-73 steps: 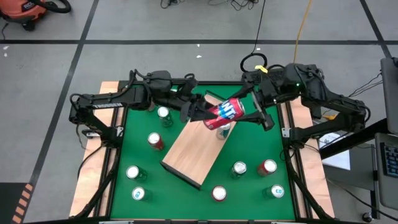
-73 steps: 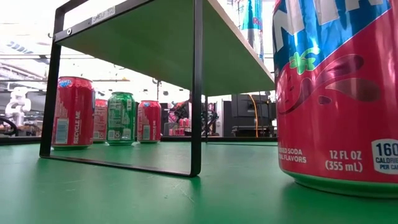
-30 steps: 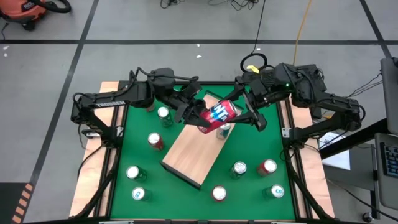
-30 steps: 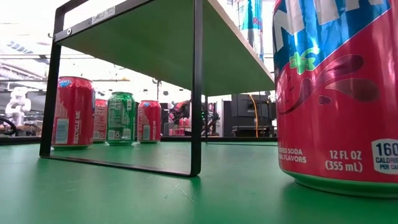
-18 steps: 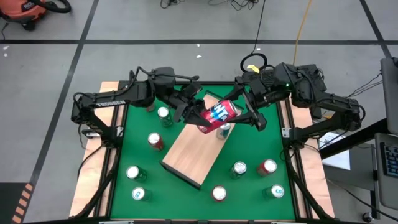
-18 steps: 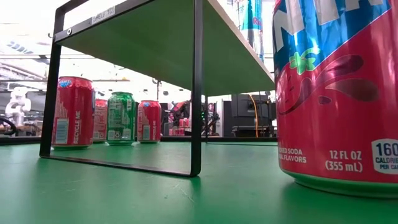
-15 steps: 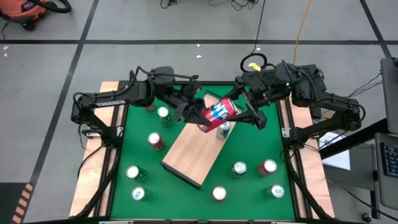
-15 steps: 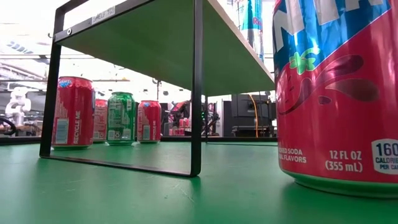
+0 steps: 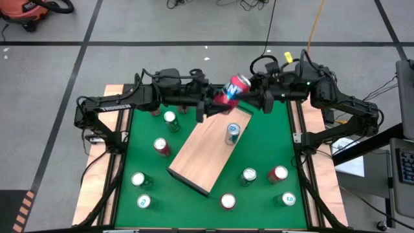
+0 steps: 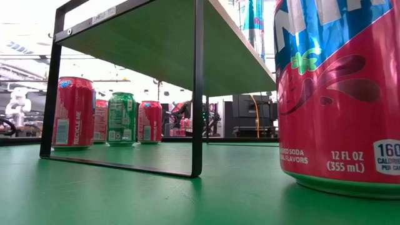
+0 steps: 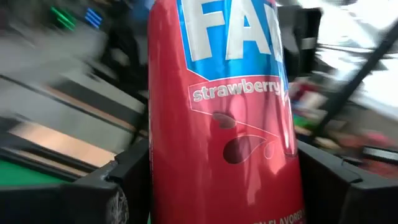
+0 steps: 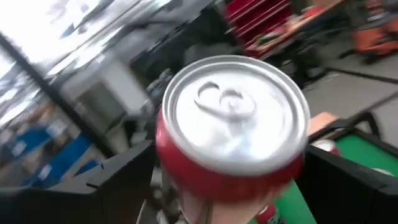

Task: Sort soda cans
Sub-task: Put the red soda can on the shelf

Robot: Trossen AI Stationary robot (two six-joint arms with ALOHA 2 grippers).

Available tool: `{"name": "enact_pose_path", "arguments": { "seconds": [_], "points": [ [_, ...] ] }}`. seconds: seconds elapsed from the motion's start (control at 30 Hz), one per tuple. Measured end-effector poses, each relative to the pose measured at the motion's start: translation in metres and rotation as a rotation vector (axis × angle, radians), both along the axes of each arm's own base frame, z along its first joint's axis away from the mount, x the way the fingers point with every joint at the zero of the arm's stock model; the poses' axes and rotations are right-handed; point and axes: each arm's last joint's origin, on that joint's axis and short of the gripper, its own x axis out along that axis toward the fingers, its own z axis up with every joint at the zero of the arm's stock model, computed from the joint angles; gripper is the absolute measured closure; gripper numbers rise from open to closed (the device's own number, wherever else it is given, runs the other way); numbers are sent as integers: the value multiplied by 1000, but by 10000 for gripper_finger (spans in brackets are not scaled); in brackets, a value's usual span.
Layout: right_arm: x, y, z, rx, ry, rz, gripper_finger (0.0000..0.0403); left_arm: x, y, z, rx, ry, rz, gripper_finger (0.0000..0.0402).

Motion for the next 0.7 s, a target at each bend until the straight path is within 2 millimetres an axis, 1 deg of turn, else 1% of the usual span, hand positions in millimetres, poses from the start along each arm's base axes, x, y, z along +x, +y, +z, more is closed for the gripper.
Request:
{"name": "enact_pose_path", "arguments": {
  "seconds": [0.2, 0.27, 0.37, 0.53, 0.63, 0.7],
  "points": [
    [-9, -4, 4, 94, -38, -185, 53, -1, 1, 2, 210, 17, 375, 119],
    [-8, -5, 3, 100, -29, -238, 53, -2, 1, 1, 245, 41, 496, 119],
    [-2, -9, -2, 92, 7, -328, 53, -1, 0, -1, 289, 79, 638, 119],
    [10, -15, -8, 52, 32, -452, 53, 4, -3, -7, 408, 154, 737, 119],
    [17, -20, -9, 38, 20, -461, 48, 6, -4, -11, 451, 189, 761, 119],
    [21, -22, -8, 35, 0, -449, 37, 9, -5, -13, 464, 197, 762, 119]
  ]
}}
